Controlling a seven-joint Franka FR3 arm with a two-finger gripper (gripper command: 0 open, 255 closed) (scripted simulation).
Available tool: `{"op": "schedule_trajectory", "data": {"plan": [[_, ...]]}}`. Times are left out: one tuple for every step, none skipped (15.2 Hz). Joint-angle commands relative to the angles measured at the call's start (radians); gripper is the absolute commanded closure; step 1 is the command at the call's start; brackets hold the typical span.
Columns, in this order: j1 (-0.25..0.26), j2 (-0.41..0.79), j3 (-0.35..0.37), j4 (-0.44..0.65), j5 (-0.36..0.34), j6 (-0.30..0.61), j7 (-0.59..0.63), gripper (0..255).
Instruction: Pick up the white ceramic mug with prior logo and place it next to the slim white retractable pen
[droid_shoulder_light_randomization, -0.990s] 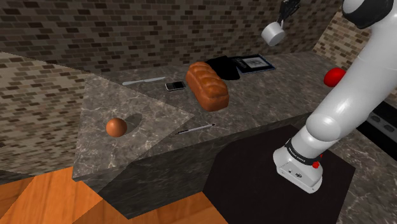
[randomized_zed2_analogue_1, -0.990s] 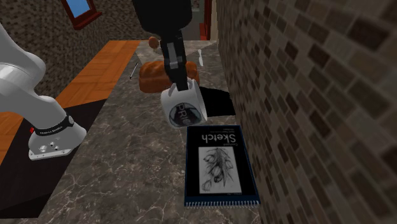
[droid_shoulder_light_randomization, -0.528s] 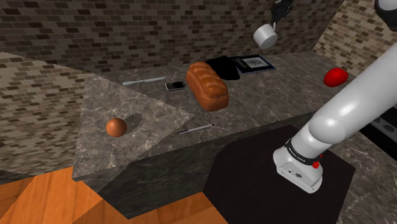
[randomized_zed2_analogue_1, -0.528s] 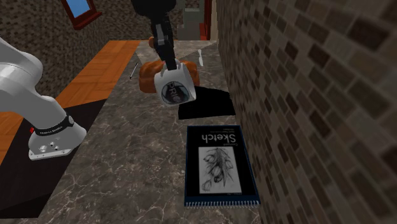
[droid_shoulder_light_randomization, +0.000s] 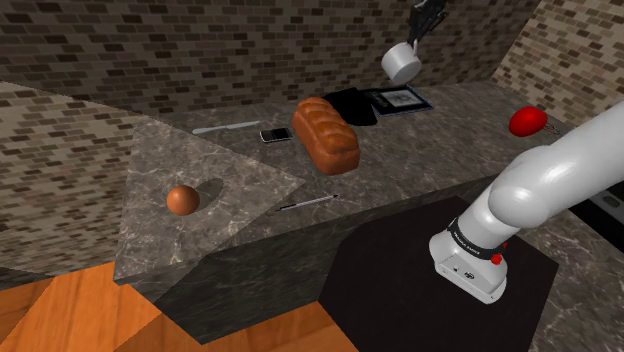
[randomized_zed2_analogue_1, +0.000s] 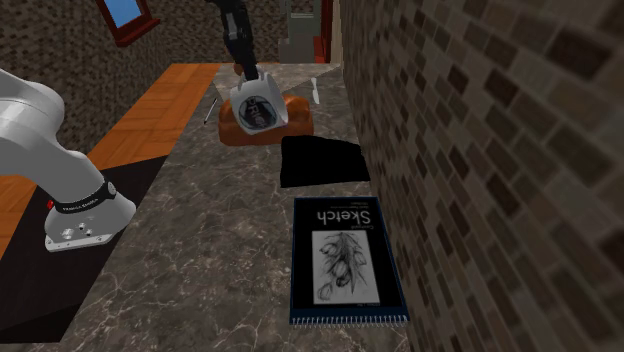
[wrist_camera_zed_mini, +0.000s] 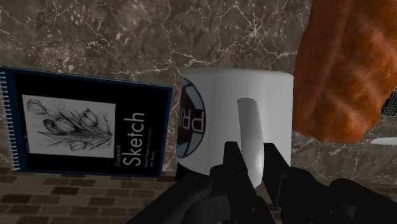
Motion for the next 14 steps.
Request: {"op": "schedule_trajectory", "data": {"plan": [[0.014,-0.034,0.038,-0.037,-0.007,0.009,0.056,255],[0.021,-0.048,0.056,-0.054,-0.009,0.013,0.082,255],[0.028,-0.062,0.075,-0.069,-0.010,0.016,0.108,255],[0.035,-0.075,0.093,-0.082,-0.010,0.020,0.134,255],[0.042,-0.086,0.112,-0.095,-0.010,0.023,0.159,255],[0.049,-0.096,0.131,-0.107,-0.009,0.026,0.184,255],[0.056,-0.106,0.149,-0.117,-0.007,0.028,0.210,255],[0.063,-0.114,0.168,-0.126,-0.005,0.031,0.235,255],[0.071,-0.121,0.186,-0.135,-0.003,0.034,0.260,255],[0.079,-0.127,0.204,-0.142,0.000,0.037,0.285,255],[0.087,-0.132,0.223,-0.148,0.003,0.039,0.309,255],[0.095,-0.135,0.241,-0.153,0.006,0.042,0.334,255],[0.102,-0.138,0.259,-0.156,0.010,0.045,0.359,255],[0.110,-0.139,0.277,-0.159,0.013,0.047,0.383,255]]}}
